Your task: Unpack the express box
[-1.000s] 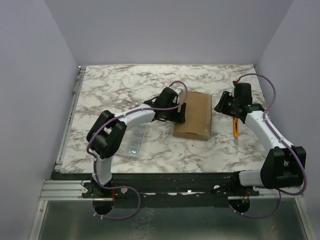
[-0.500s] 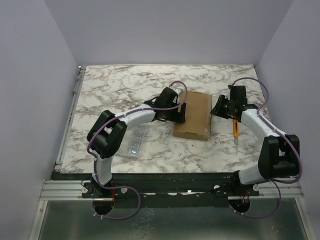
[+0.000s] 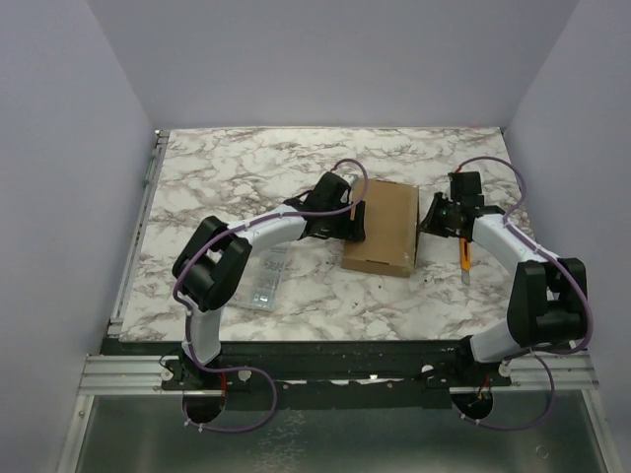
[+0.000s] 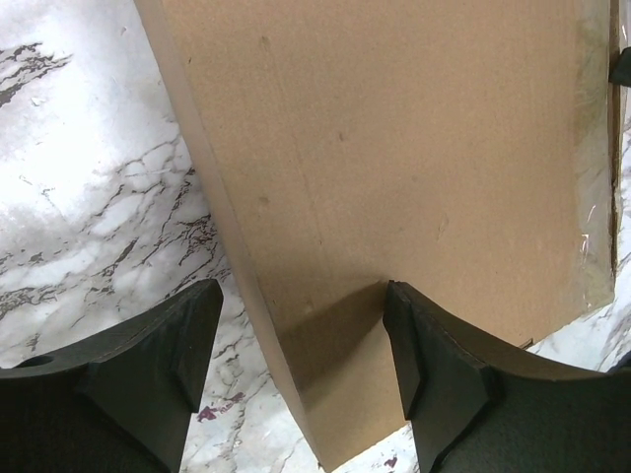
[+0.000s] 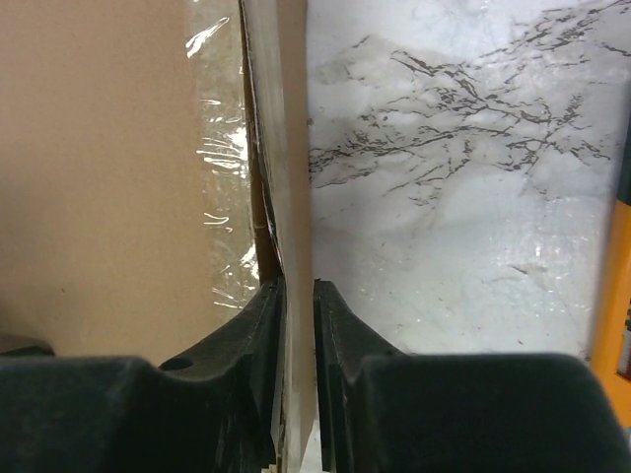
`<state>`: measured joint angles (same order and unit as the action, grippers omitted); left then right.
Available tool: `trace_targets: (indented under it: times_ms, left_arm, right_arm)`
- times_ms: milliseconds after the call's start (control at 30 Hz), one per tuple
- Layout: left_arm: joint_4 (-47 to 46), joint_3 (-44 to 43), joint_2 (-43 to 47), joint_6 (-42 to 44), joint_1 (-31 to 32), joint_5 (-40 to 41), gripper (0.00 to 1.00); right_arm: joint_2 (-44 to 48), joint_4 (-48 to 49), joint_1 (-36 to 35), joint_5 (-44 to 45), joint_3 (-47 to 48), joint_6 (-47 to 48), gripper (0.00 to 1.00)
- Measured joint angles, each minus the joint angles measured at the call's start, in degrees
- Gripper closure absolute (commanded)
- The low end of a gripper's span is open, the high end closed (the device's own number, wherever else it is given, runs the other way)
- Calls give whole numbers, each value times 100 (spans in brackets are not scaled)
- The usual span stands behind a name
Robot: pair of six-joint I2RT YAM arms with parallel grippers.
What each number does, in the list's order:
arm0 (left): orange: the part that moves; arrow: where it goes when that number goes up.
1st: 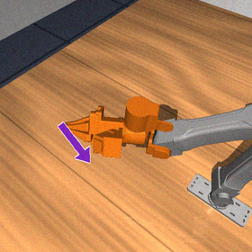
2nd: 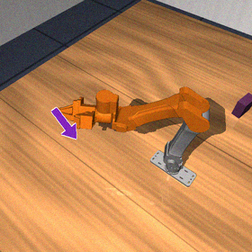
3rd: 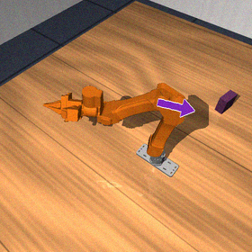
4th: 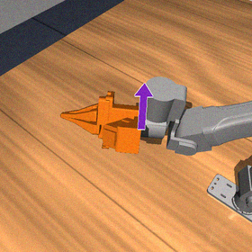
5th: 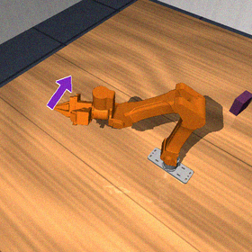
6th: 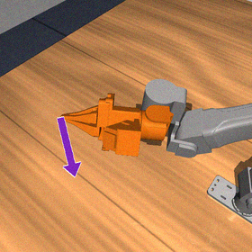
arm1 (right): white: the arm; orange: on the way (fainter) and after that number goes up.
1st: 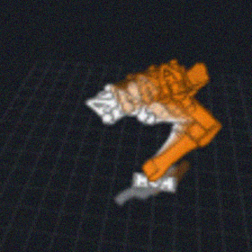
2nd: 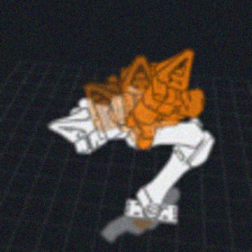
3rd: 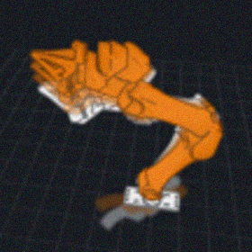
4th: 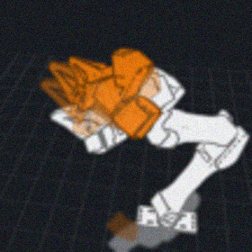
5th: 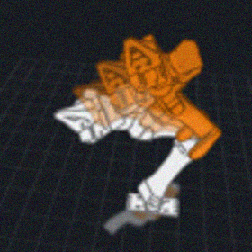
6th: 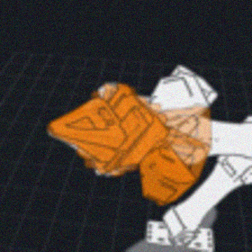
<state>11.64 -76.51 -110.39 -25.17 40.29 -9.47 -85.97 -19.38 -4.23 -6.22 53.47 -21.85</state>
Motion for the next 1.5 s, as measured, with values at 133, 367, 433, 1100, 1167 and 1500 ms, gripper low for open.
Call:
trace_targets:
  times_ms: [133,367,433,1100,1167,1500]
  left_arm:
    - [0,-44,-46,-103,-11,-2,27]
    - [2,-74,-98,-234,-37,-7,28]
    - [-2,-76,-107,-271,-44,-11,28]
    - [-177,-85,-162,-313,-79,-17,27]
    - [-179,-85,-166,-317,-81,-33,27]
    - [-166,-83,-168,-457,-83,-35,22]
  right_arm:
    - [0,7,0,133,-52,7,80]
    - [9,151,-22,404,-210,7,79]
    - [31,284,-20,402,-321,9,79]
    - [142,1517,1259,-1954,-1353,-160,68]
    - [195,1456,1233,-1945,-1353,-164,62]
    - [1095,247,190,-308,-1355,-275,63]
